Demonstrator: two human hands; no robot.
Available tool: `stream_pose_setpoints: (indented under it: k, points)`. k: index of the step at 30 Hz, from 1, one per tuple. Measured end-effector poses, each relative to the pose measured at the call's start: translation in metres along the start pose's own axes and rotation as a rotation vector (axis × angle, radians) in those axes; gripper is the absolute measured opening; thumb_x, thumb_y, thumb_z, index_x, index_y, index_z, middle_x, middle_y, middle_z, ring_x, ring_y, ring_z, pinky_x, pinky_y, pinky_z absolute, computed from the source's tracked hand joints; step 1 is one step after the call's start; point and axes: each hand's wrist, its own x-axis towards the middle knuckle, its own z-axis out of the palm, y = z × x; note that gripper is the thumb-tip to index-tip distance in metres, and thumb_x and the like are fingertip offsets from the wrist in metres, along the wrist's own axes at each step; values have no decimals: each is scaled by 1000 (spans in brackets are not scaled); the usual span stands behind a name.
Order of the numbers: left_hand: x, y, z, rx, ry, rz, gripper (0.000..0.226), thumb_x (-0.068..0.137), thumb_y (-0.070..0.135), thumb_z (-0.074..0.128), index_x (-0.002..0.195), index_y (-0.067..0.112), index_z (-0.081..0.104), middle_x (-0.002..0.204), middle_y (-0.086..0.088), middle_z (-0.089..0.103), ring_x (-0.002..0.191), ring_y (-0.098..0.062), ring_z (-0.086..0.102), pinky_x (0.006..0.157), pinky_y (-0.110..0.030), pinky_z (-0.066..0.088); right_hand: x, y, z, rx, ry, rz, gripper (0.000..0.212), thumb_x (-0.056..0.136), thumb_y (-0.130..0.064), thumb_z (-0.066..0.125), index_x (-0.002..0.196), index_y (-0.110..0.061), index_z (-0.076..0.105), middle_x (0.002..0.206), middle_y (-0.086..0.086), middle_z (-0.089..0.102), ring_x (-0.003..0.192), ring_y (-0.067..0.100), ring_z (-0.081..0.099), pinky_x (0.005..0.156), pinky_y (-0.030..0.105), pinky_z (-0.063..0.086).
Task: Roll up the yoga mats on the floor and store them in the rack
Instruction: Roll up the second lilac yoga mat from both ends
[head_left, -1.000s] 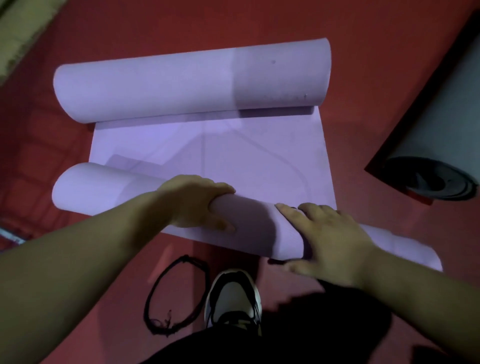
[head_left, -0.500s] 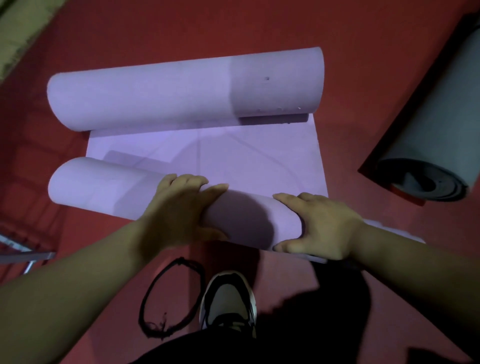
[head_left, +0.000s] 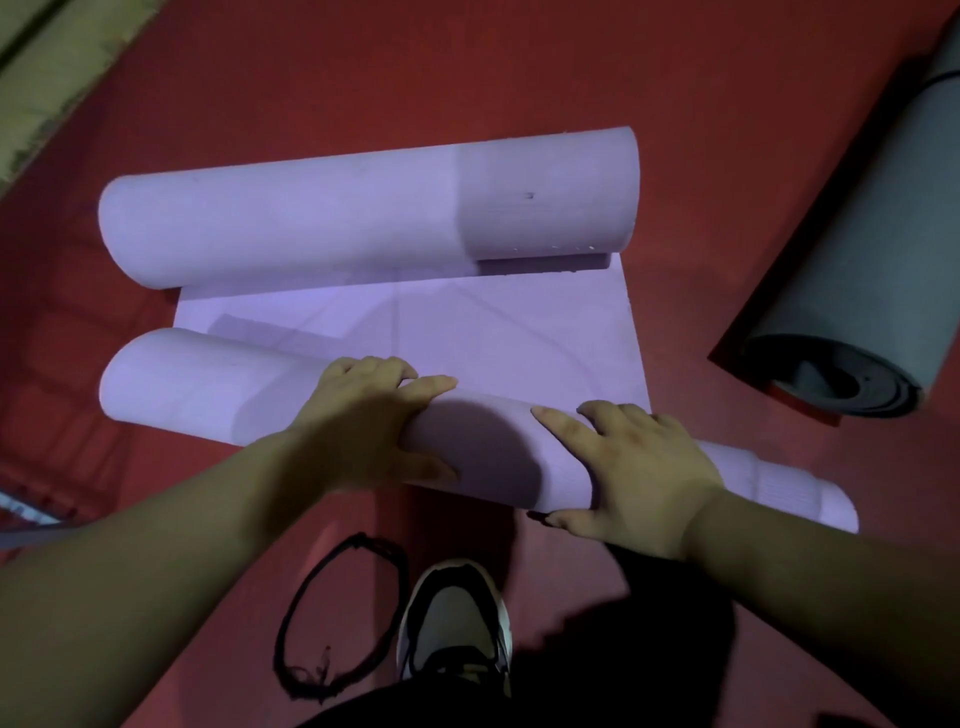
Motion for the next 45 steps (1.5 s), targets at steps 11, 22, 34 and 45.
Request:
stream_pose_setpoints:
  k: [11,22,34,45]
  points:
    - [3,-3,6,103,60,-10,116,52,103,47,150,41,40,135,-7,57,122,-35,52,102,-55,34,23,19,-20,87,-150,7,110,66,-93,49,157,-49,4,143,-2,46,127,28,51,101,46,46]
    - [14,-9,-3,59,40,0,119,57,102,40,157,39,28,144,-11,49,133,-33,45,112,-64,27,18,5,-2,-85,121,2,104,67,-85,58,156,-42,27,131,8,56,108,35,61,83,48,50]
    - [26,-20,1,99,44,-11,119,54,99,42,156,42,23,150,-8,46,136,-34,42,113,-61,24,30,8,-16,-93,52,45,112,65,-86,55,160,-43,12,137,10,49,114,36,54,91,49,44]
    - [30,-17,-16,59,-69,4,123,51,105,34,157,44,20,148,5,45,132,-25,43,110,-48,28,32,18,-28,7,-100,37,114,68,-87,54,155,-50,-11,141,-1,42,125,29,47,100,44,44]
